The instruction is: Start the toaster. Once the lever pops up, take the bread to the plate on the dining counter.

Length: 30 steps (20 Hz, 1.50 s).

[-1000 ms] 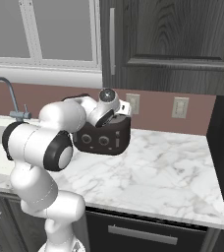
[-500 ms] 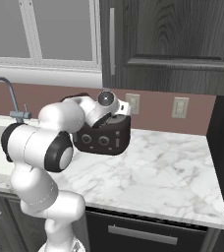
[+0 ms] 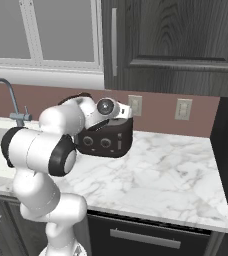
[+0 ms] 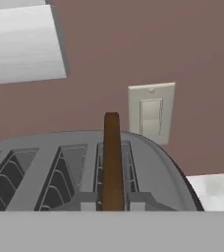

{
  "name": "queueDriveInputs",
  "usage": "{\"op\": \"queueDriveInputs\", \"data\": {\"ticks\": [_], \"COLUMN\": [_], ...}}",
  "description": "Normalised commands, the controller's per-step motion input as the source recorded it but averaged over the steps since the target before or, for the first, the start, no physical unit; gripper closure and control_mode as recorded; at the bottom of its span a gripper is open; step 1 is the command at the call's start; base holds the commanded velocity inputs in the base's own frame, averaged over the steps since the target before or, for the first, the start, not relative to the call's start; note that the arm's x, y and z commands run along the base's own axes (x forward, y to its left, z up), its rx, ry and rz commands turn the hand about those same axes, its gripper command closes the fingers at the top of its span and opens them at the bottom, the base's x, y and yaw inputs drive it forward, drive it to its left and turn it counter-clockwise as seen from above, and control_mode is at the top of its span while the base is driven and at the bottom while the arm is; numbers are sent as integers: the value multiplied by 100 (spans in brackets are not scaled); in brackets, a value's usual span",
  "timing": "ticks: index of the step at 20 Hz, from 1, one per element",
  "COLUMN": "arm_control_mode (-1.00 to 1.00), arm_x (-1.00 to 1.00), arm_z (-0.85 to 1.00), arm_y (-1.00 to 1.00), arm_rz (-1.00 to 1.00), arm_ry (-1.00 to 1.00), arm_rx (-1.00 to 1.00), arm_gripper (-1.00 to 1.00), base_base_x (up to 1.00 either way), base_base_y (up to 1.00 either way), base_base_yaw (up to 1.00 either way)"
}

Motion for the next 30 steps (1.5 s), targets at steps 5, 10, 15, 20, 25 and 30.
{"op": "queueDriveInputs", "data": {"ticks": [5,10,15,20,25,30], "arm_control_mode": [-100,-100,-100,-100,-100,-100], "arm_x": [-13,-21,-36,-36,-28,-27], "arm_z": [26,44,50,56,66,72], "arm_y": [-1,0,0,0,0,0], "arm_rz": [0,0,0,0,0,0], "arm_ry": [-7,-1,0,0,0,0], "arm_rx": [0,0,0,0,0,0], "arm_gripper": [100,100,100,100,100,100], "base_base_x": [0,0,0,0,0,0], "base_base_y": [0,0,0,0,0,0], "base_base_yaw": [0,0,0,0,0,0]}}
